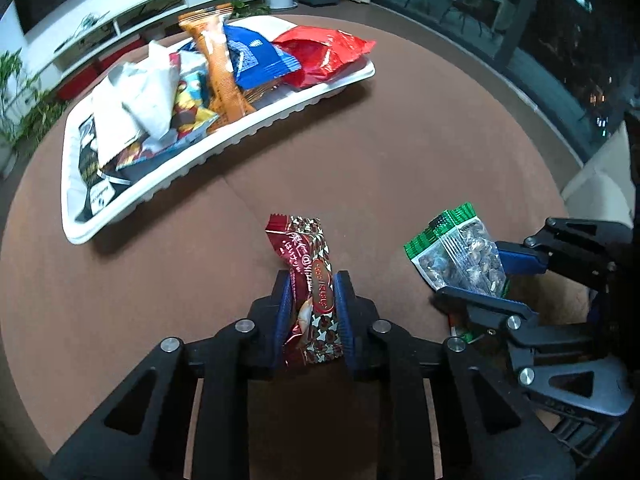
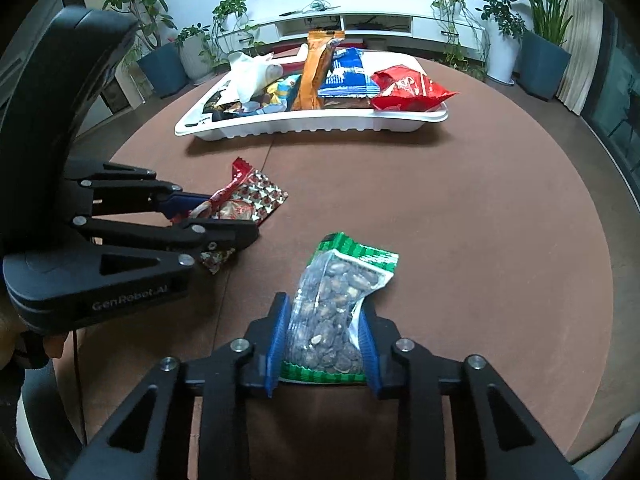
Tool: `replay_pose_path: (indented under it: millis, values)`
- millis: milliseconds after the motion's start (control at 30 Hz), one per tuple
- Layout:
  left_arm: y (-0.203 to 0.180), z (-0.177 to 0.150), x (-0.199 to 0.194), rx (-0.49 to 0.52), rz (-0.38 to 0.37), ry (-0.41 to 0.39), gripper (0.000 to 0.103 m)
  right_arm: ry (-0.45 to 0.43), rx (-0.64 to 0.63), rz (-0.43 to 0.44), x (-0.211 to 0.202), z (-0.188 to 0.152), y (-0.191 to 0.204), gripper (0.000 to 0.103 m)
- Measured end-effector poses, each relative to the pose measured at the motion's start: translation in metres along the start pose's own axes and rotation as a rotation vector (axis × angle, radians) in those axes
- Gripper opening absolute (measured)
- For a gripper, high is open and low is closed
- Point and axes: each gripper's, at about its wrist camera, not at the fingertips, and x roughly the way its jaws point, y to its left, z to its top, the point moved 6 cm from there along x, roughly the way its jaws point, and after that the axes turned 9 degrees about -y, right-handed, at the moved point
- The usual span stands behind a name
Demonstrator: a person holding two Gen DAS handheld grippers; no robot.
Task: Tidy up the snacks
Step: 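Carry the chocolate packet into the tray with the left gripper while the right carries the nut bag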
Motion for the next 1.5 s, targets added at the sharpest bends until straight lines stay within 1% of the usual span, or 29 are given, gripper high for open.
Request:
replay_pose_path:
  millis: [133, 233, 367, 400, 567, 633, 767, 900, 1033, 1167, 1267, 1333, 1367, 1433, 1500]
  values:
    - [0.001, -0.009, -0.006, -0.029, -0.009, -0.015, 0.018, -0.01, 0.008, 0.007, -0.003, -0.001, -0.001, 0.031]
    - [0.002, -0.013, -0.012, -0.041, -0.008, -0.031, 0.014, -0.024, 0.013, 0.008, -0.007, 0.0, -0.002, 0.027]
    - [0.006, -0.019, -0.016, -0.067, -0.016, -0.049, 0.014, -0.046, 0.029, 0.008, -0.015, 0.003, -0.008, 0.027]
    - [0.006, -0.024, -0.019, -0.076, -0.018, -0.055, 0.013, -0.049, 0.033, 0.007, -0.016, 0.003, -0.009, 0.027]
    - [0.011, -0.031, -0.037, -0.14, -0.044, -0.1, 0.013, -0.059, 0.069, 0.023, -0.021, 0.006, -0.018, 0.027]
    - [0.016, -0.033, -0.044, -0.155, -0.038, -0.112, 0.013, -0.062, 0.083, 0.032, -0.022, 0.007, -0.021, 0.027]
    - [0.03, -0.028, -0.06, -0.202, -0.051, -0.156, 0.013, -0.074, 0.1, 0.039, -0.025, 0.013, -0.026, 0.027]
    - [0.049, -0.009, -0.081, -0.251, -0.056, -0.212, 0.013, -0.095, 0.113, 0.03, -0.03, 0.026, -0.037, 0.027]
    - [0.075, 0.014, -0.101, -0.294, -0.038, -0.269, 0.013, -0.129, 0.13, 0.019, -0.036, 0.051, -0.055, 0.027]
    - [0.106, 0.044, -0.119, -0.33, -0.014, -0.319, 0.013, -0.179, 0.128, 0.004, -0.045, 0.087, -0.068, 0.027]
    - [0.126, 0.064, -0.126, -0.347, -0.005, -0.334, 0.013, -0.219, 0.112, 0.007, -0.047, 0.126, -0.073, 0.027]
    - [0.136, 0.079, -0.129, -0.342, 0.012, -0.334, 0.013, -0.234, 0.098, 0.01, -0.046, 0.147, -0.073, 0.027]
    - [0.14, 0.086, -0.129, -0.339, 0.015, -0.333, 0.013, -0.246, 0.082, 0.01, -0.044, 0.163, -0.072, 0.027]
    - [0.147, 0.101, -0.128, -0.331, 0.026, -0.333, 0.013, -0.258, 0.066, 0.019, -0.041, 0.185, -0.069, 0.027]
    - [0.151, 0.116, -0.121, -0.334, 0.021, -0.332, 0.013, -0.262, 0.052, 0.028, -0.035, 0.202, -0.065, 0.027]
